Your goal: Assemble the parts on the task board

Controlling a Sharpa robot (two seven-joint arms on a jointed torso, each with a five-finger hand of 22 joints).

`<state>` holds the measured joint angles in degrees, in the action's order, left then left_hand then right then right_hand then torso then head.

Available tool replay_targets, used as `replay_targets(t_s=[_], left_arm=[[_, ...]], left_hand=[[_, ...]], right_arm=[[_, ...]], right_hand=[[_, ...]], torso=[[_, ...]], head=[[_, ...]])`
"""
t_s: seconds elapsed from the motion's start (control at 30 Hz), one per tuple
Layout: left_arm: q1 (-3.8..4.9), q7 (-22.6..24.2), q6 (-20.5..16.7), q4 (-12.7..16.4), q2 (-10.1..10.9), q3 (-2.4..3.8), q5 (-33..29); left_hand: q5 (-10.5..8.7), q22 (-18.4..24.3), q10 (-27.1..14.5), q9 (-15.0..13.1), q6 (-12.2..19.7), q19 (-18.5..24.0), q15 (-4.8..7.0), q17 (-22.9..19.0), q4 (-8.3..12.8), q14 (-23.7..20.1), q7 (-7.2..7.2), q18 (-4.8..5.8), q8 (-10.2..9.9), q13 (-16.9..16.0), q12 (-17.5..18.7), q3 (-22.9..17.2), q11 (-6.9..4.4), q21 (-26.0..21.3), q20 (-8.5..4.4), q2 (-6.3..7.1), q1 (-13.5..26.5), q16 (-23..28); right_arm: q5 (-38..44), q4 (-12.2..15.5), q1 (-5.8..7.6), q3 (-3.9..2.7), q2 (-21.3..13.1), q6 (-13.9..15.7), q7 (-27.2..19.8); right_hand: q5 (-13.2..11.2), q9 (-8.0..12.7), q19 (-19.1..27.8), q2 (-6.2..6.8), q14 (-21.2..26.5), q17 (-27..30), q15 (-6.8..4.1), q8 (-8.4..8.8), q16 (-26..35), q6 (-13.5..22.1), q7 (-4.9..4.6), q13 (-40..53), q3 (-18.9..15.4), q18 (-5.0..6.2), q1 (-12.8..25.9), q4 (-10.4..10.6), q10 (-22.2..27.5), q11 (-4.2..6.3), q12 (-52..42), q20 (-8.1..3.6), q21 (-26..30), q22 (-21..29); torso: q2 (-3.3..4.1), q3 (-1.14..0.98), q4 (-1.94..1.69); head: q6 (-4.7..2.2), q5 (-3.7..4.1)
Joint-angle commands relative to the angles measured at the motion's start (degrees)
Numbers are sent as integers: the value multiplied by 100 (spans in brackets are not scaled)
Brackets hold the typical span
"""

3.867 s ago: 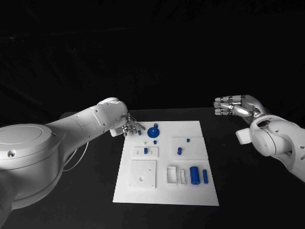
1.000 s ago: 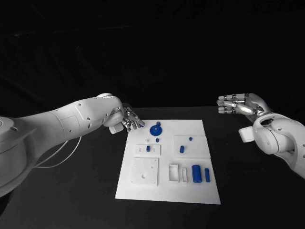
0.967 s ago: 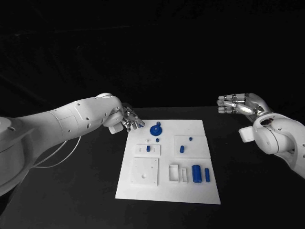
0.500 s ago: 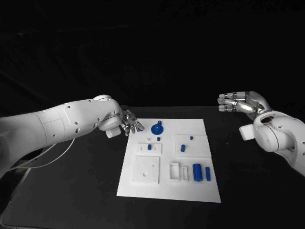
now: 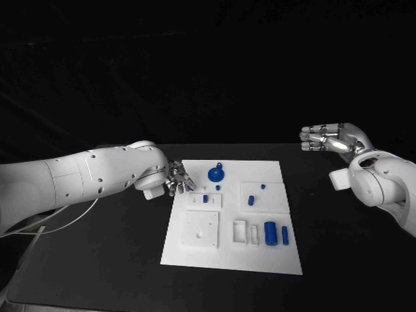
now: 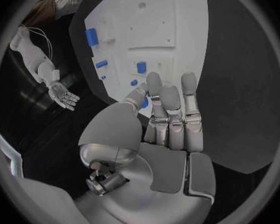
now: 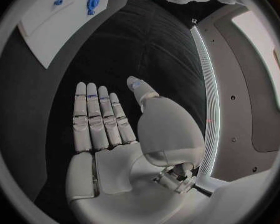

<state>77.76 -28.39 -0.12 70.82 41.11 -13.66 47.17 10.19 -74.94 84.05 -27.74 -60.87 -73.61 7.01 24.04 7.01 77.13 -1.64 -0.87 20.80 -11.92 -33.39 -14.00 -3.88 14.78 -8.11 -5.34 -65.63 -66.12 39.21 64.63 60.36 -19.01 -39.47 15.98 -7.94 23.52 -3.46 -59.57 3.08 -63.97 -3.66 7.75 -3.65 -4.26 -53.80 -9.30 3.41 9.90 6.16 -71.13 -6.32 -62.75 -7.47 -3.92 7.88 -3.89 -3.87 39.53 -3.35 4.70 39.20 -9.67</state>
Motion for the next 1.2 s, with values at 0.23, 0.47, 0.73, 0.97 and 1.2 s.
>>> replay_targets(t_s=[0.23,0.47,0.73,0.97,1.2], left_arm=[[-131,-69,-294,122,-75,-19,168],[-190,-43,-265,96,-196,-21,523],[-252,-78,-81,44,-277,-20,987],[-264,-125,11,22,-278,-20,1089],[-267,-154,68,15,-260,-19,1115]], left_hand=[[-25,-100,269,-845,-259,-49,13,14,328,59,221,87,8,18,-41,-377,-41,41,10,-71,87,21],[-33,-99,268,-845,-261,-51,15,18,336,65,222,87,8,22,-51,-375,-41,43,9,-77,102,30],[-184,-95,269,-855,-259,-56,18,27,256,72,227,87,16,38,-53,-348,-39,37,9,-163,141,56],[-208,-95,268,-961,-200,-59,20,35,303,69,226,87,79,51,-36,-383,-37,28,7,-253,233,81],[-213,-97,268,-979,-192,-59,21,41,328,71,225,87,84,49,-39,-392,-37,25,7,-279,264,83]], right_arm=[[51,12,-5,-3,4,-78,-32],[52,13,-7,-3,7,-78,-32],[52,13,-8,-3,4,-79,-32],[52,15,-9,-3,-4,-79,-33],[52,14,-11,-3,-8,-77,-33]], right_hand=[[37,7,46,-7,44,8,7,27,19,28,3,-7,7,49,-10,36,2,-34,18,9,-23,8],[38,7,46,-7,43,8,7,26,19,26,3,-7,10,49,-9,36,2,-34,18,9,-23,8],[35,8,46,-12,43,8,8,29,19,35,2,-7,22,49,1,44,3,-34,19,8,-23,7],[35,8,46,-12,43,8,8,29,19,35,2,-7,22,49,1,44,3,-34,19,8,-23,7],[35,8,46,-12,43,8,8,29,19,35,2,-7,22,49,1,44,3,-34,19,8,-23,7]], torso=[[9,-3,19],[10,-8,22],[7,-9,15],[6,-6,9],[7,-2,7]], head=[[15,-10],[30,-4],[51,20],[61,28],[62,30]])
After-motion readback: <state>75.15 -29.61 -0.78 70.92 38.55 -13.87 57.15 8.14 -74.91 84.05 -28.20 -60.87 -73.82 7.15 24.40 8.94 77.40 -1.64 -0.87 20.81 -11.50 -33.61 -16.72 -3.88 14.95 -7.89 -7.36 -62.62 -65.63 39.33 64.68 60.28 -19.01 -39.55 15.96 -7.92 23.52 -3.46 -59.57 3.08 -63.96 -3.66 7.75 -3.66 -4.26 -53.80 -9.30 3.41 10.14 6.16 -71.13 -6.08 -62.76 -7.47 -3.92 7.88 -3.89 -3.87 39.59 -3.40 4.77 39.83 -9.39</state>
